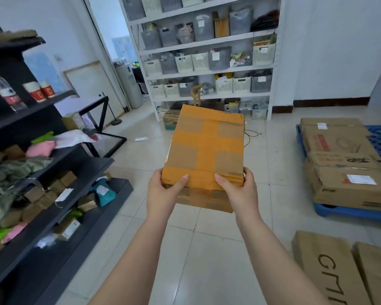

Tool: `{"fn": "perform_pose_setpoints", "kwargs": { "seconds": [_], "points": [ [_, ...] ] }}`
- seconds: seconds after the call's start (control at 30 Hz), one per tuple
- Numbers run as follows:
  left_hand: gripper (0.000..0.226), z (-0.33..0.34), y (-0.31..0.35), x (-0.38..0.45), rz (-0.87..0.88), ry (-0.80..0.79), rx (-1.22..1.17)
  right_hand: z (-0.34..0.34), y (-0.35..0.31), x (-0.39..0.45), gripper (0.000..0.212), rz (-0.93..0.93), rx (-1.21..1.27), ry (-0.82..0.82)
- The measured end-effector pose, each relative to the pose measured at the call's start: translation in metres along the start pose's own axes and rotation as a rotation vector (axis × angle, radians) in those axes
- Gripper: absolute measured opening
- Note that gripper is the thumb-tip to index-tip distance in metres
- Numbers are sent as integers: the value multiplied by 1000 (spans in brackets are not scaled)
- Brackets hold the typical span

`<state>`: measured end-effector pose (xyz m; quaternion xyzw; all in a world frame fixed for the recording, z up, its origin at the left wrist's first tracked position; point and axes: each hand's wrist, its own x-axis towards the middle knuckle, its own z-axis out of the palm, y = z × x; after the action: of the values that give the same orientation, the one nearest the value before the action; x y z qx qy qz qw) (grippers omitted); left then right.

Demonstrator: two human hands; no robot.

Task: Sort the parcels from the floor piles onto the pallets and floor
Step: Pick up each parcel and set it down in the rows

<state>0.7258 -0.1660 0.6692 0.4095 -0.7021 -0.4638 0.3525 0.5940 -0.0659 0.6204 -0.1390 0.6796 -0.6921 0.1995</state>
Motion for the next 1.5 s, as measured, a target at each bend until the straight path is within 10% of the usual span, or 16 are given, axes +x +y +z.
{"fn": "perform_pose_setpoints", "kwargs": {
  "seconds": [0.53,1.5],
  "points": [
    [43,211,5,333,70,-472,-111,24,-14,307,79,-27,-87,486],
    [42,913,175,429,221,-1327,-46,-417,-17,702,105,247,-37,1261]
  ]
}}
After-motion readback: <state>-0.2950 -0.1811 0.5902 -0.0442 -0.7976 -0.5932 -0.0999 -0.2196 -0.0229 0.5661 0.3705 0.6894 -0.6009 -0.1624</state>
